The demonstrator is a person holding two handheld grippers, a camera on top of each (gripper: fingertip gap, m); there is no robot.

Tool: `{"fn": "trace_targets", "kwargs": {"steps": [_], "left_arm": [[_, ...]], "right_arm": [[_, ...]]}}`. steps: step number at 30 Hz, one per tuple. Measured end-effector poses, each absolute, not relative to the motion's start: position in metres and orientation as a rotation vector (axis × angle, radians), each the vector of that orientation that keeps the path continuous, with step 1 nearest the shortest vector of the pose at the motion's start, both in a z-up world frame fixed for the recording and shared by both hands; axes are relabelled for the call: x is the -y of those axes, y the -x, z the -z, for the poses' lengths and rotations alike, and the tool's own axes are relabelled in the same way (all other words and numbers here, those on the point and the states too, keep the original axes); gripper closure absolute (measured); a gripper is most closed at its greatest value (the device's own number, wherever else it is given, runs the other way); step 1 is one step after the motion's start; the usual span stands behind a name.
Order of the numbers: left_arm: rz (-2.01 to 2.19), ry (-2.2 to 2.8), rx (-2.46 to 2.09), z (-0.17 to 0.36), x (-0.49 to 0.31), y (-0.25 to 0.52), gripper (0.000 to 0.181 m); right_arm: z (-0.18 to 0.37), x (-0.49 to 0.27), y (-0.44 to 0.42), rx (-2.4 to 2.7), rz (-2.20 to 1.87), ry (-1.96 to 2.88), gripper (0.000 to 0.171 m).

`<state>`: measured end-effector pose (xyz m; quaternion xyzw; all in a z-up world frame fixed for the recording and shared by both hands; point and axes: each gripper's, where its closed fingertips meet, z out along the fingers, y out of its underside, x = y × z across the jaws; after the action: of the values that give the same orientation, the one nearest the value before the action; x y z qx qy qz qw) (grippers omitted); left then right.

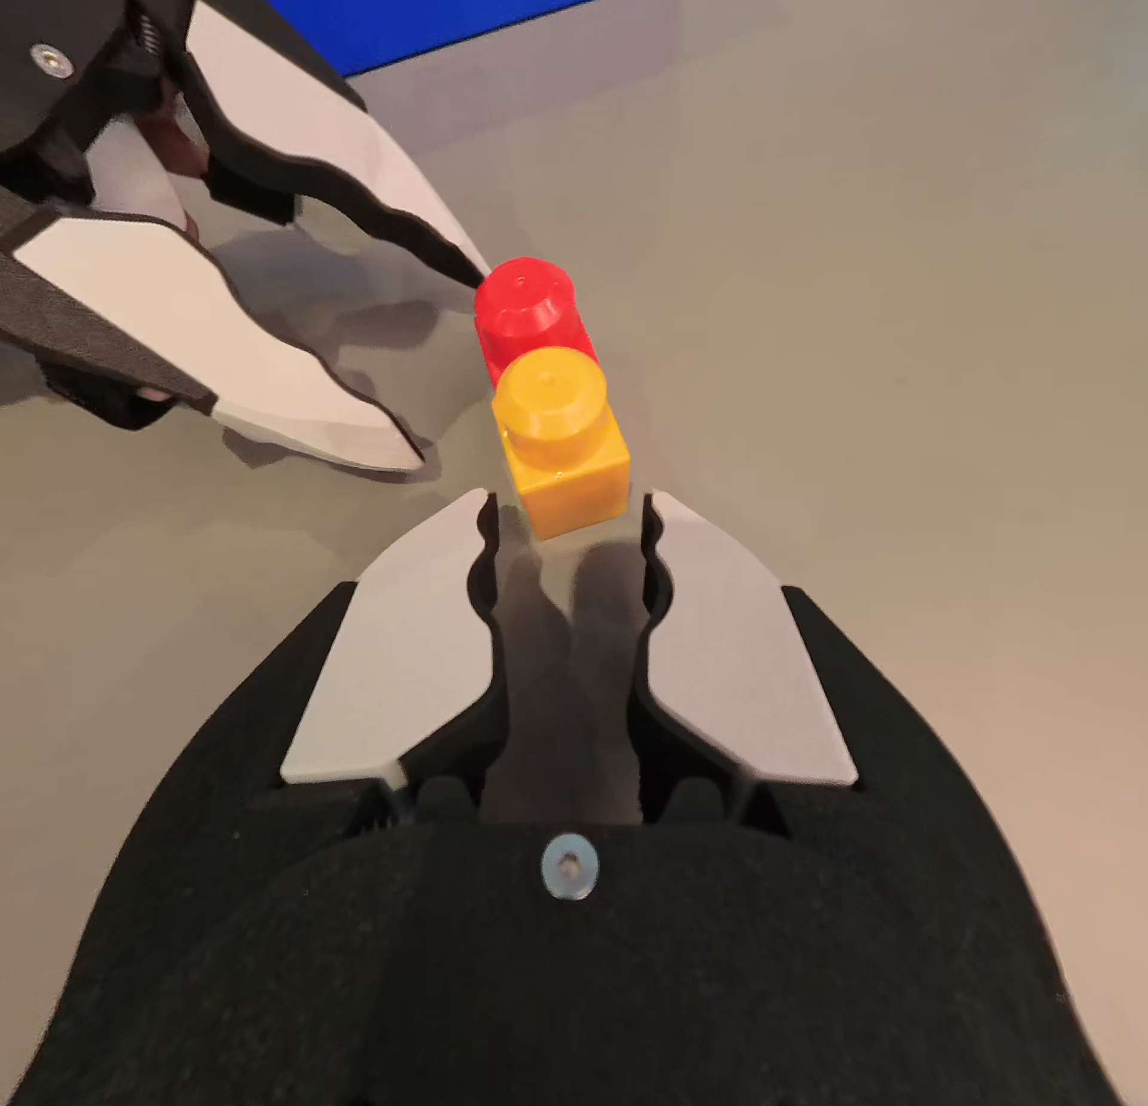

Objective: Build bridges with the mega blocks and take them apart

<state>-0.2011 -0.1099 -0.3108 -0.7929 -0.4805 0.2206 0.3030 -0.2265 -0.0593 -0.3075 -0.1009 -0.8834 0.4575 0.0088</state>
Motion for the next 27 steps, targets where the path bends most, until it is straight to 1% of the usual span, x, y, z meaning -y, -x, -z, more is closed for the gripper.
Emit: {"fn": "trace_targets", "kwargs": {"steps": [3,6,10,15,27], "left_arm": [[-0.523,1.931,1.418,0.312,0.098,0.199,0.109],[-0.599,1.85,1.517,0.309,0.093,0.203,0.107],[-0.711,1.885,1.558,0.314,0.093,0.209,0.109],[-0.709,1.853,1.598,0.321,0.096,0.209,0.114],[-0.766,1.827,1.629,0.32,0.106,0.22,0.115]], "right_arm": [[0.304,0.051,0.226,2.744,-1.436,0.304,0.128],[0.303,0.043,0.23,2.749,-1.453,0.325,0.133],[0.304,0.043,0.234,2.742,-1.478,0.353,0.133],[0.307,0.045,0.232,2.747,-1.443,0.308,0.133],[0.304,0.041,0.233,2.743,-1.474,0.329,0.132]]}}
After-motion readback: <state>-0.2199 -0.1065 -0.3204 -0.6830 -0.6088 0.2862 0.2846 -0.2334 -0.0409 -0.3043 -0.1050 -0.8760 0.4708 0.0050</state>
